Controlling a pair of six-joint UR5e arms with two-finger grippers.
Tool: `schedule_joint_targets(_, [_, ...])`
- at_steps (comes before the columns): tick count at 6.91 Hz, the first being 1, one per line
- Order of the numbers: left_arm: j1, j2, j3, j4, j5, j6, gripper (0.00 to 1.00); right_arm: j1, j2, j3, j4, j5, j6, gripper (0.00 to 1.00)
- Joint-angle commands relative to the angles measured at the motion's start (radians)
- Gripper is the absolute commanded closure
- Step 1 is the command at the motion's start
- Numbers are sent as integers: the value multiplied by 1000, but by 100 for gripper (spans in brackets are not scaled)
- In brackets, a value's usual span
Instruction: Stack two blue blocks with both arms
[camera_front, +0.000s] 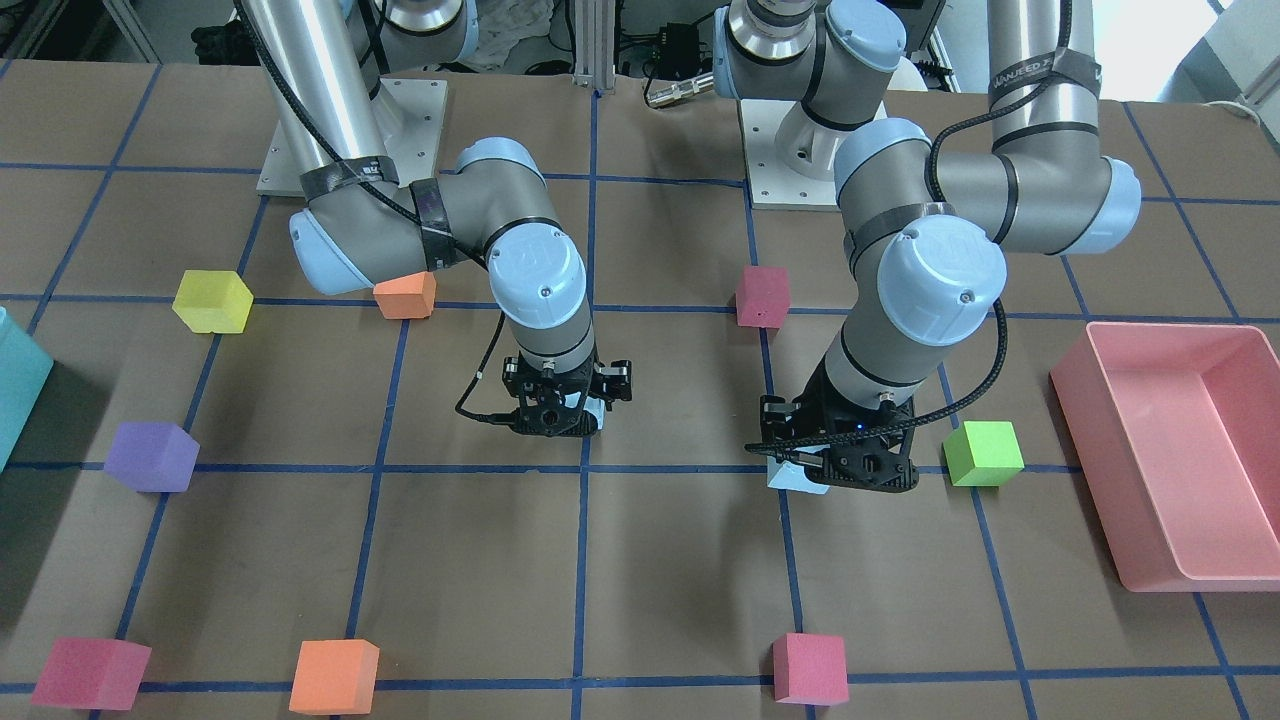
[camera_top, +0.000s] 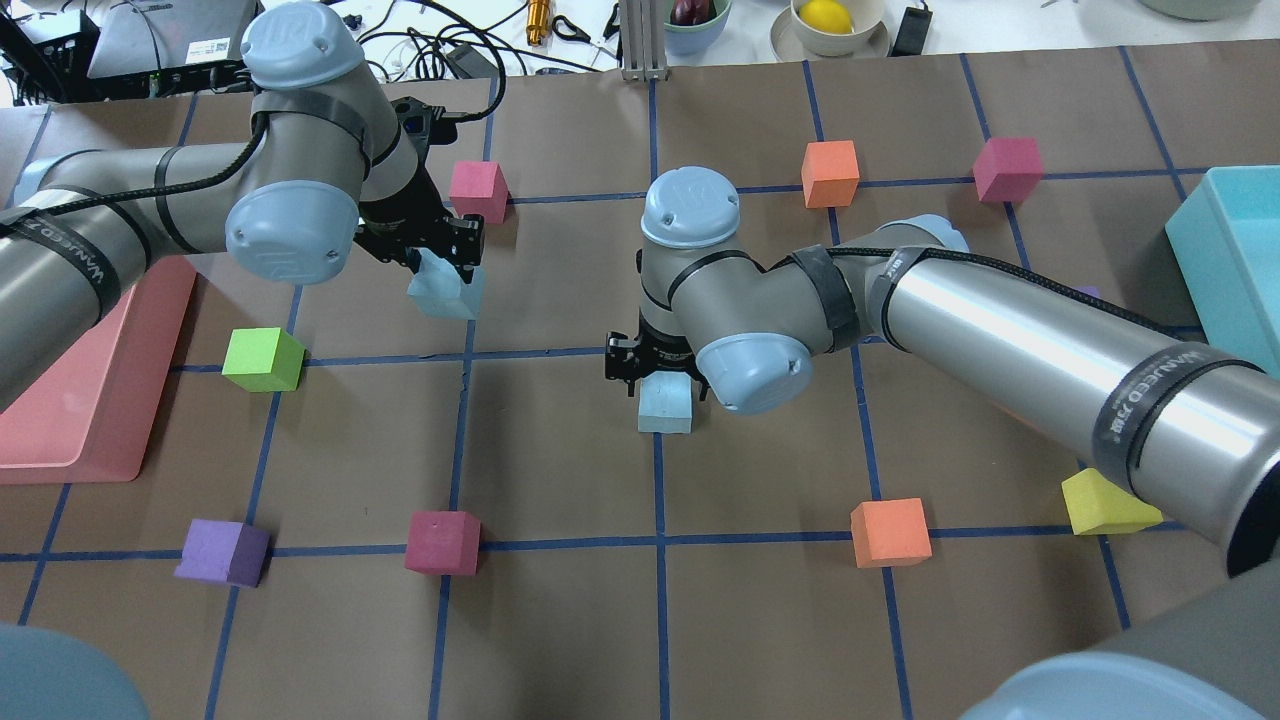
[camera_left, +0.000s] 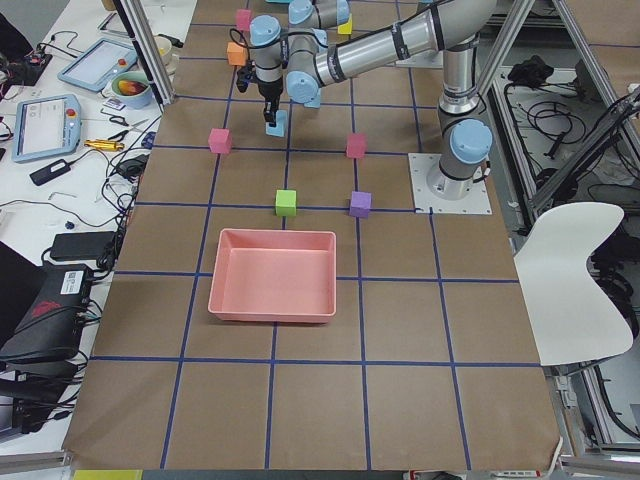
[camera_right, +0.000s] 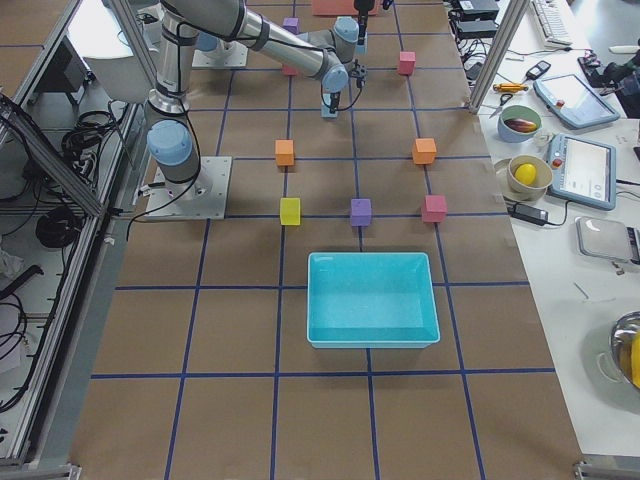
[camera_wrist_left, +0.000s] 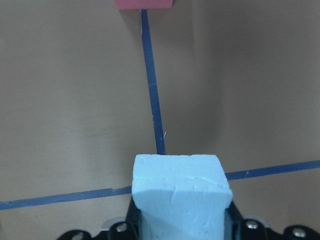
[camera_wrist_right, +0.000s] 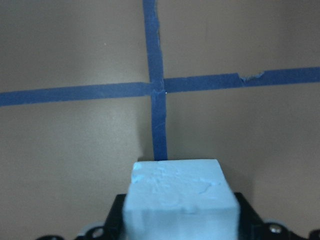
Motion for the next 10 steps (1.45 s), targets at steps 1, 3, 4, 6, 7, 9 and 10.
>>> schedule_joint_targets(1, [-10,16,-1,-12,-2,-2,86,-3,-8,-7,4,4,-1,0])
schedule_joint_targets(3, [-20,24,-7,-15,-14,-15,86,-50,-64,-44,67,-17,-18,0])
schedule_joint_targets(4, [-24,27,-11,-15,-14,-15,86,-114,-124,-82,195,-14,-78,0])
schedule_joint_targets(6, [-111,16,3,-3,-10,-102,86,-245,-208,-124,305,-27,-275,0])
schedule_joint_targets(7, [-171,16,5,-1,-14,-173,86,-308,-239,-130,363,-27,-410,0])
schedule_joint_targets(9, [-284,-2,5,1,-13,-323,87,-389,-357,-134,449,-33,-448,0])
schedule_joint_targets(10, [-346,-12,5,8,-14,-418,87,-391,-359,-140,474,-100,-446,0])
